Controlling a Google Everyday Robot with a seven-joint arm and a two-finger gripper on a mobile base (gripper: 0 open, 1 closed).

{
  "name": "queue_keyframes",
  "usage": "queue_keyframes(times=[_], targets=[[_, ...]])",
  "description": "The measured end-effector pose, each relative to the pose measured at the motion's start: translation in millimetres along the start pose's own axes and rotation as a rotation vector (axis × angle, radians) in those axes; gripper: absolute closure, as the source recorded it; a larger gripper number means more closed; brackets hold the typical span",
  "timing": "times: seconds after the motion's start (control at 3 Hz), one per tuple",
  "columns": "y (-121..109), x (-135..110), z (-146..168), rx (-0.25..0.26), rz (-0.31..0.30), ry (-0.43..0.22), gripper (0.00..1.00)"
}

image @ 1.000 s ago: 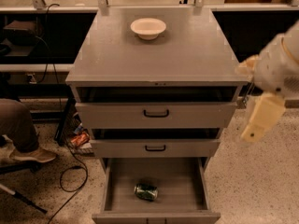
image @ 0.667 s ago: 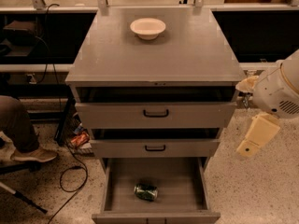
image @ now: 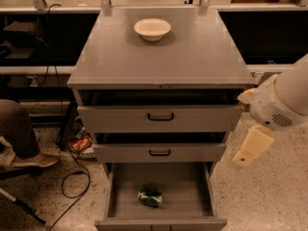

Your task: Pick green can from bottom drawer and place on counter

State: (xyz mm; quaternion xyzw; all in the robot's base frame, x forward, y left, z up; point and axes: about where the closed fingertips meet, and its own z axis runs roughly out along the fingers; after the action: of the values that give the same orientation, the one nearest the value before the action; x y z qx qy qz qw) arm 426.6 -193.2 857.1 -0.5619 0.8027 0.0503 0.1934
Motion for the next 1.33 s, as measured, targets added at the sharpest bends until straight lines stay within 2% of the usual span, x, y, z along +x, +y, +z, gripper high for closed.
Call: queue_keyframes(times=[0.33,0.67,1.0,1.33], targets=[[8,17,67,-0.025,0.077,0.0,0.0],[20,33,165,-0.059,0.149,-0.061,0.0],[39,40,226,-0.04,0.209,-0.044,0.0],[28,36,229,0.013,0.267,-0.076,0.0]])
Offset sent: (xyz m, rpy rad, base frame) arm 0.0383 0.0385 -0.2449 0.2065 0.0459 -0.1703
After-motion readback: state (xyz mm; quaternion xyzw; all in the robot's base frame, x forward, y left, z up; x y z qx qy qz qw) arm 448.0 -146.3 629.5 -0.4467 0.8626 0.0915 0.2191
